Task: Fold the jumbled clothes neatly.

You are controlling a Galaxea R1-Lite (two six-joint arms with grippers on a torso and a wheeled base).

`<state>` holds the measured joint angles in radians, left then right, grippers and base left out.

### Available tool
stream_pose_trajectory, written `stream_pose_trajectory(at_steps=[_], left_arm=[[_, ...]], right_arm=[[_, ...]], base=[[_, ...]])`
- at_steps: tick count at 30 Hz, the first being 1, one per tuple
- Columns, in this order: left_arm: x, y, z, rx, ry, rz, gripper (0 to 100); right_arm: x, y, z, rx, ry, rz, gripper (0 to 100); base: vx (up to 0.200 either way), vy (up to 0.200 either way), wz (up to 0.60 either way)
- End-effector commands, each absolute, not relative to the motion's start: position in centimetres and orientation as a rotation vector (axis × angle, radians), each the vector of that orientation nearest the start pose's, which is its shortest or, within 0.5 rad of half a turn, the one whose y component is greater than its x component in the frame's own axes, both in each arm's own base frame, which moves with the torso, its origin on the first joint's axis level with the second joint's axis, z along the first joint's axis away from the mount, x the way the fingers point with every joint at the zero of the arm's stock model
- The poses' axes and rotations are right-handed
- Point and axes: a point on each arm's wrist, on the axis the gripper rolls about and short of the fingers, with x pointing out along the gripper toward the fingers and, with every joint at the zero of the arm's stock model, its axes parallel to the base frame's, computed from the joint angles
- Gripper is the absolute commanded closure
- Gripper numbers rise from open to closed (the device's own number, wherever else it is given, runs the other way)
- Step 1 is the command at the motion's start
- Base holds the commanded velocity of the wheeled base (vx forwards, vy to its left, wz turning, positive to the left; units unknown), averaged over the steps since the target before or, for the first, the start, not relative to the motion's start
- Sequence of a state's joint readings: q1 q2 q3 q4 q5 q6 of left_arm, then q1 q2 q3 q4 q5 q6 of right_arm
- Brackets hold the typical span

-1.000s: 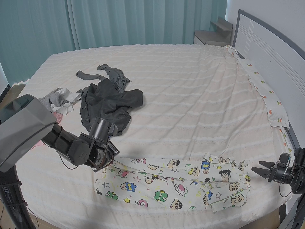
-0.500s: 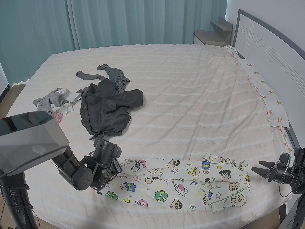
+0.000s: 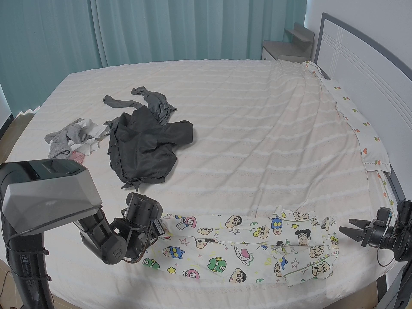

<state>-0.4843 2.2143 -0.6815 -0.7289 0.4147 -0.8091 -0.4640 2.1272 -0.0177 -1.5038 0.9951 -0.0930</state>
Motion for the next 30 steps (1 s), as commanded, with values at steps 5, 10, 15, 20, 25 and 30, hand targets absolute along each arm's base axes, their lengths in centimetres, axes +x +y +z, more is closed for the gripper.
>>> stream_pose_trajectory(at_steps=[5,10,15,20,25,30], left_arm=[[28.2,-14.3,4.7,-0.522,0.56,0.145,0],[25.8,-12.9,9.4,-0.599,0.487,0.069,0],[23.9,-11.6,12.0,-0.747,0.472,0.049,0],[21.6,-9.6,12.6,-0.875,0.577,-0.039,0],[20.3,-8.9,11.0,-0.893,0.641,0.008,0],[19.6,-8.7,10.0,-0.902,0.681,0.041,0]], right_arm=[[19.6,-6.4,1.0,0.34,0.478,0.573,0],[22.8,-4.0,1.5,0.364,0.503,0.506,0],[25.4,0.8,1.8,0.347,0.516,0.528,0],[27.8,3.4,2.3,0.295,0.484,0.526,0],[27.3,5.5,2.6,0.347,0.587,0.564,0],[25.9,5.6,0.7,0.364,0.697,0.549,0]], base=[[0.0,0.0,0.0],[0.0,0.0,0.0],[0.0,0.0,0.0],[0.0,0.0,0.0],[0.0,0.0,0.0],[0.0,0.0,0.0]])
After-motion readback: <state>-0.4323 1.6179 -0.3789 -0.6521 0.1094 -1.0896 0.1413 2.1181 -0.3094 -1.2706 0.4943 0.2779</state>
